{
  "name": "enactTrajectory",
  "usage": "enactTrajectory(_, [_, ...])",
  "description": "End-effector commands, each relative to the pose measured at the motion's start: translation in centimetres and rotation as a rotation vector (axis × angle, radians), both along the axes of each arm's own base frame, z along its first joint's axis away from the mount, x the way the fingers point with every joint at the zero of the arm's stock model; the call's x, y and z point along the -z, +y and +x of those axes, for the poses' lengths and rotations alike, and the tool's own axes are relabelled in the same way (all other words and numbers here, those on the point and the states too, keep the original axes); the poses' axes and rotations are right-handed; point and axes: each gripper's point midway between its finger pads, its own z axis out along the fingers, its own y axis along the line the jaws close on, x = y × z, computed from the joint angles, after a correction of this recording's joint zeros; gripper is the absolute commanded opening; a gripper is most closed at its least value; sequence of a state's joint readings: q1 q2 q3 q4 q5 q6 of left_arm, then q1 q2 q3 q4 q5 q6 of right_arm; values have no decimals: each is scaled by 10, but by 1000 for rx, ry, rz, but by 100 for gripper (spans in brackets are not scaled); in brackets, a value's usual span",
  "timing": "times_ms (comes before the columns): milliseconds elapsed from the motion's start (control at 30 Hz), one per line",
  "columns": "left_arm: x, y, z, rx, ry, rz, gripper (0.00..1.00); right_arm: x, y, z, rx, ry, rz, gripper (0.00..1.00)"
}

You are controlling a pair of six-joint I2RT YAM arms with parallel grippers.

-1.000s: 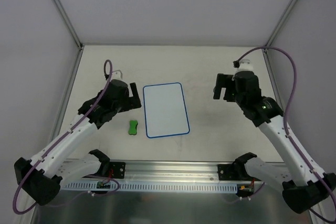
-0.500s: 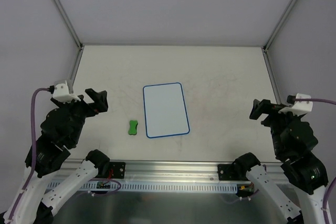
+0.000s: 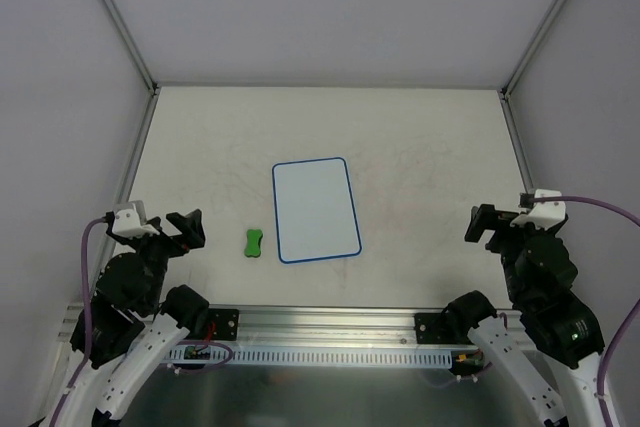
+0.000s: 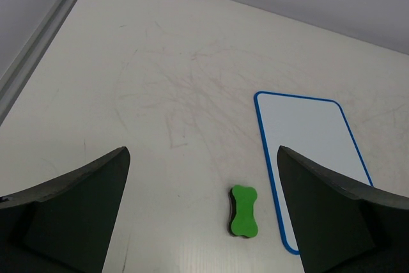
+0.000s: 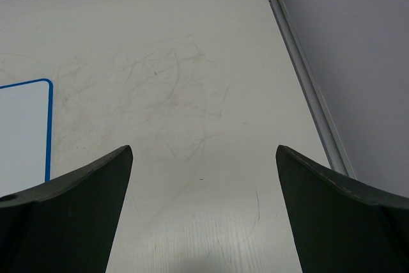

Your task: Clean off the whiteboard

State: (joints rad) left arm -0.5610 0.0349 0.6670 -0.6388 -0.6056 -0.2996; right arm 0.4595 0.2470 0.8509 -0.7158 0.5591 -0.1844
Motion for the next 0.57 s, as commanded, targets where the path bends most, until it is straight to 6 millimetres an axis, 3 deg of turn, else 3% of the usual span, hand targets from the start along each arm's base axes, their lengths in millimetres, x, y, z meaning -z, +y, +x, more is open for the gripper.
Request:
enactTrajectory(0, [0,6,-4,-27,-53,-48,99,-6,3,2,-13,-45,17,99])
enactTrajectory(133, [1,15,-5,-73,-69,-53,99,2,2,5,4,-28,18,99])
enactTrajectory(267, [4,5,-4,-24,-52,-51,99,4,7,7,-12,-17,33,99])
enactTrajectory(533, [7,6,0,-40,-24,-20,99,6,3,1,-8,-49,51,99])
